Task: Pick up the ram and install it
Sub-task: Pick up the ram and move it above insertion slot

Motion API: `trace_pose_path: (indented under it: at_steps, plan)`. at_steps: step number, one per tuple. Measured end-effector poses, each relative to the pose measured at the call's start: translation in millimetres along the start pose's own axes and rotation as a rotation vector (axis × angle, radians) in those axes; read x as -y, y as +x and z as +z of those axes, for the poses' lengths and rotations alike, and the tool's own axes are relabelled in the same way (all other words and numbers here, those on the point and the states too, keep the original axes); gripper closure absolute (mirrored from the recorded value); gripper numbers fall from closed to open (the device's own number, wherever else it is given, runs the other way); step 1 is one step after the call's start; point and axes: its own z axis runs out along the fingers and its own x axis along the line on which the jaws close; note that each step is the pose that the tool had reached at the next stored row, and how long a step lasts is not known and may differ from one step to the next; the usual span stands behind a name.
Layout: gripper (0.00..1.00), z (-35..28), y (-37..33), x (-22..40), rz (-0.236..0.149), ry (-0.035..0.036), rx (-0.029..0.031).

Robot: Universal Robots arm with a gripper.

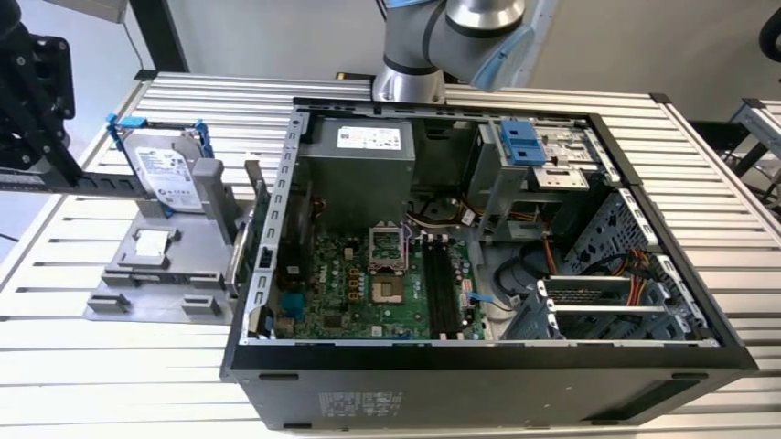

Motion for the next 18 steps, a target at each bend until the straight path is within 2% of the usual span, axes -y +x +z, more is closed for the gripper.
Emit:
trace_pose_path:
  at_steps: [10,14,18]
  plan:
    - [1.00,-0.5,0.0,0.0,0.000,0.0000,0.0000]
    - [1.00,-3.4,-0.2,-0.1,0.000,-0.0001,-0.0001]
    - [1.00,-3.4,-0.1,-0.1,0.000,0.0001,0.0000]
